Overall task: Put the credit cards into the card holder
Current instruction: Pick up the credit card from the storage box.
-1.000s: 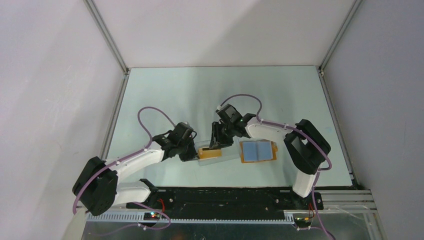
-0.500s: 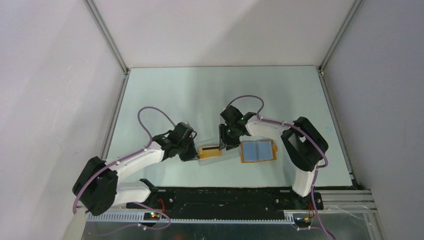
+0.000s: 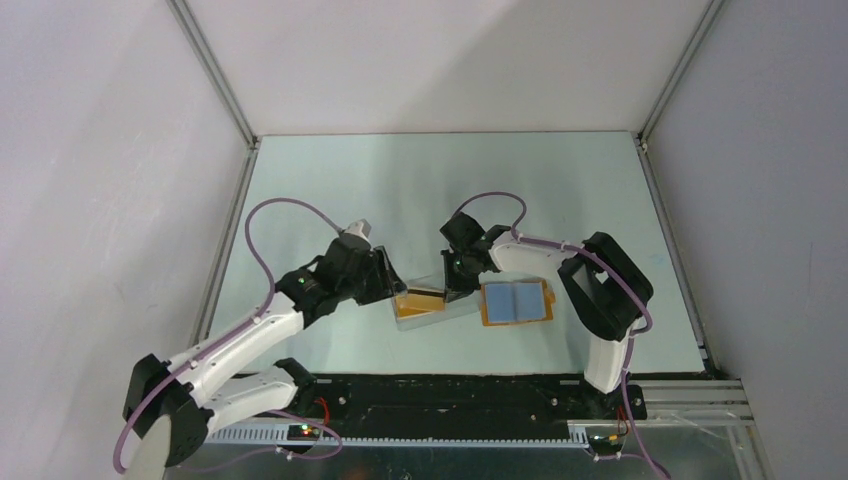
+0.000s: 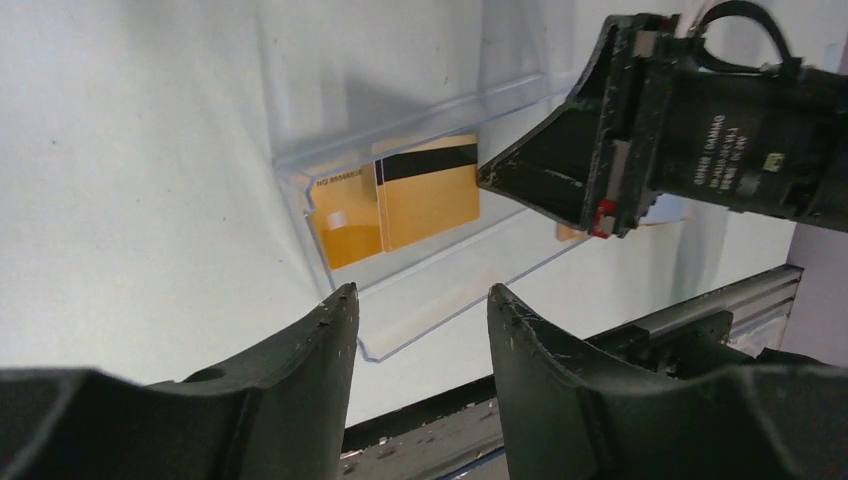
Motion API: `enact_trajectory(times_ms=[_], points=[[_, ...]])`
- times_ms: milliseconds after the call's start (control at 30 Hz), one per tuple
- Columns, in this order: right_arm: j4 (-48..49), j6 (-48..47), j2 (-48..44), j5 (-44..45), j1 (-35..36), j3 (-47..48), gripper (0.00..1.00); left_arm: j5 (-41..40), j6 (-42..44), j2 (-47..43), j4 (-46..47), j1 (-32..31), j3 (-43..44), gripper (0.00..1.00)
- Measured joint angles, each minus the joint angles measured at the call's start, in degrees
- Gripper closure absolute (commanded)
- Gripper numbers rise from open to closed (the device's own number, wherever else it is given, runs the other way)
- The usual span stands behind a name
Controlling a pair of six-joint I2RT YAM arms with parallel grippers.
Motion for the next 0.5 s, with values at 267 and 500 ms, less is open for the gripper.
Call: enact_trajectory(times_ms=[267, 500], points=[[0.0, 0.0, 0.3, 0.0, 0.0, 0.2, 0.95, 0.6, 1.1, 6.7, 0.7, 0.0, 2.8, 0.54], [0.8, -0.2, 1.2, -0.5, 0.1, 0.8, 1.0, 2.1, 1.6, 13.9, 2.3, 0.0, 4.4, 0.62]])
